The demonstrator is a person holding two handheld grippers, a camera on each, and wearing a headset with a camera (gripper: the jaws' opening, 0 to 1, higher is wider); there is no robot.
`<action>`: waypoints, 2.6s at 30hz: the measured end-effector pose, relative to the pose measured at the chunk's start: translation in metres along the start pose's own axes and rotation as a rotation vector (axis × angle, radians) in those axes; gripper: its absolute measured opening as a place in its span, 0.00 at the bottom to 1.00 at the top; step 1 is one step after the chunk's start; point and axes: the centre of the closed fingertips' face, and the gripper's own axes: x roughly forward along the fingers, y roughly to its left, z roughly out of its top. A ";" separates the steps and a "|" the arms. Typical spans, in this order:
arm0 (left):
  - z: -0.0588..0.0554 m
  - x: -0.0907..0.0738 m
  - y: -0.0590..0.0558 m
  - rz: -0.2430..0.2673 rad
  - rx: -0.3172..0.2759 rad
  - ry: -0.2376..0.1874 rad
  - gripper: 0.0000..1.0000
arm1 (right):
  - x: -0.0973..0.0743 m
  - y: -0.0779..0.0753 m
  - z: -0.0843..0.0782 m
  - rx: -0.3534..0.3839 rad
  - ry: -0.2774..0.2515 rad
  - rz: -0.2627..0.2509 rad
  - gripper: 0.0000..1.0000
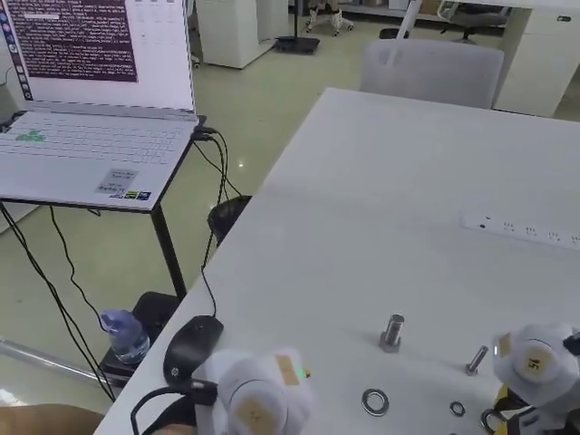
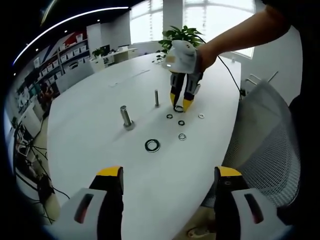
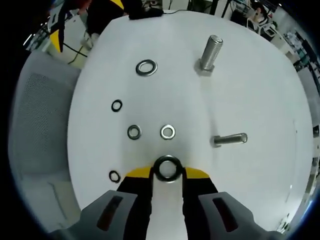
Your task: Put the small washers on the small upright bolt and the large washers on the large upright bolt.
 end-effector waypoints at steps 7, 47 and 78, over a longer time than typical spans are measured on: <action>0.002 0.000 -0.001 0.003 -0.001 -0.003 0.73 | 0.000 -0.001 0.001 0.027 -0.006 0.013 0.22; 0.006 -0.001 0.005 -0.008 -0.001 -0.013 0.80 | -0.075 -0.019 0.037 -0.003 0.021 0.019 0.22; 0.002 0.001 0.003 -0.012 0.000 0.001 0.77 | -0.073 -0.031 0.092 -0.087 0.009 0.045 0.22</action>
